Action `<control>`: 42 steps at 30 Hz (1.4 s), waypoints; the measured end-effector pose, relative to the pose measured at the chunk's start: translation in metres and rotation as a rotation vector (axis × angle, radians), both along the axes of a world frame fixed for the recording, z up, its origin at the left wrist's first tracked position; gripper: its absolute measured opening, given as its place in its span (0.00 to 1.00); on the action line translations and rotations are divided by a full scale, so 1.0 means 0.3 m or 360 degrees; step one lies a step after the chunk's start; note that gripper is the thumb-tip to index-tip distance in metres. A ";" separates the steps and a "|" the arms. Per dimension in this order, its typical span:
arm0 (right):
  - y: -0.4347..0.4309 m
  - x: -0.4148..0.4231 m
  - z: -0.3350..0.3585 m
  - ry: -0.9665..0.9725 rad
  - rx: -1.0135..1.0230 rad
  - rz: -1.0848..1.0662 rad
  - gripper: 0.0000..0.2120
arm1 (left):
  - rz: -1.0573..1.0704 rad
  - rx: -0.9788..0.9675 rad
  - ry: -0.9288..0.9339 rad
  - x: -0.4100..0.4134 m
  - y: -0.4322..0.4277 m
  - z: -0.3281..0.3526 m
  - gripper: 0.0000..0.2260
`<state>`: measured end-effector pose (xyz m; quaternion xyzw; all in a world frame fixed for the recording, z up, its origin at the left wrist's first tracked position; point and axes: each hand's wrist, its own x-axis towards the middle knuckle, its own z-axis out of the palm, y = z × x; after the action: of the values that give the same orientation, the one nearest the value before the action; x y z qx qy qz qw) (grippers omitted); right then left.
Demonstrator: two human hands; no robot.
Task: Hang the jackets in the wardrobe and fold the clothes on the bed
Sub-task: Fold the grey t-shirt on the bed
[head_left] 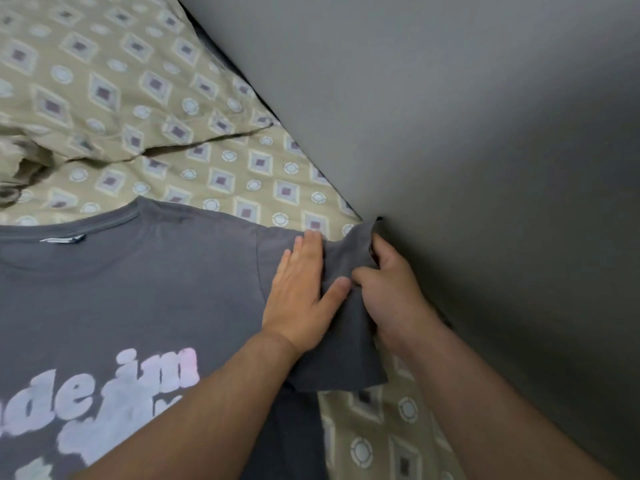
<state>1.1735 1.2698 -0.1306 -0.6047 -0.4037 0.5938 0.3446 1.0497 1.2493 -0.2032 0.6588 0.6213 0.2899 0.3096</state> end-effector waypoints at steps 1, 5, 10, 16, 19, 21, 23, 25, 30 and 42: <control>-0.002 -0.018 0.009 0.0044 0.0026 -0.0002 0.26 | 0.0105 -0.0091 -0.0197 0.020 0.020 0.017 0.38; -0.020 -0.145 0.027 0.0095 0.0111 0.0074 0.31 | 0.0658 -0.0642 -0.1796 -0.019 0.042 0.112 0.26; -0.082 -0.443 -0.023 -0.0026 0.0223 0.0602 0.31 | 0.1087 -0.0517 -0.2578 -0.366 0.009 0.101 0.36; -0.193 -0.500 -0.148 -0.0323 0.0277 0.0413 0.20 | 0.1003 -0.0667 -0.2061 -0.494 -0.065 0.081 0.12; -0.256 -0.380 -0.140 -0.0735 0.0756 0.0171 0.13 | 0.1143 -0.0523 -0.1690 -0.476 -0.079 0.074 0.04; -0.310 -0.280 -0.144 -0.1015 0.0746 0.0154 0.04 | 0.1166 -0.0534 -0.1671 -0.466 -0.087 0.063 0.02; -0.389 -0.216 -0.158 -0.1105 0.0544 0.0280 0.11 | 0.1249 -0.0527 -0.1556 -0.457 -0.090 0.063 0.10; -0.459 -0.191 -0.177 -0.1225 0.0577 0.0447 0.21 | 0.1267 -0.0399 -0.0791 -0.446 -0.080 0.073 0.18; -0.472 -0.186 -0.208 -0.1322 0.0792 0.0421 0.12 | 0.0223 0.0065 0.0527 -0.381 0.076 0.140 0.17; -0.432 -0.140 -0.228 -0.1235 0.0678 0.0085 0.11 | 0.0032 -0.0678 0.0092 -0.309 0.298 0.146 0.09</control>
<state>1.1316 1.1400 -0.1989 -0.6877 -0.6320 0.2350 0.2691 0.9571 1.3387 -0.1595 0.5803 0.6838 0.1360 0.4211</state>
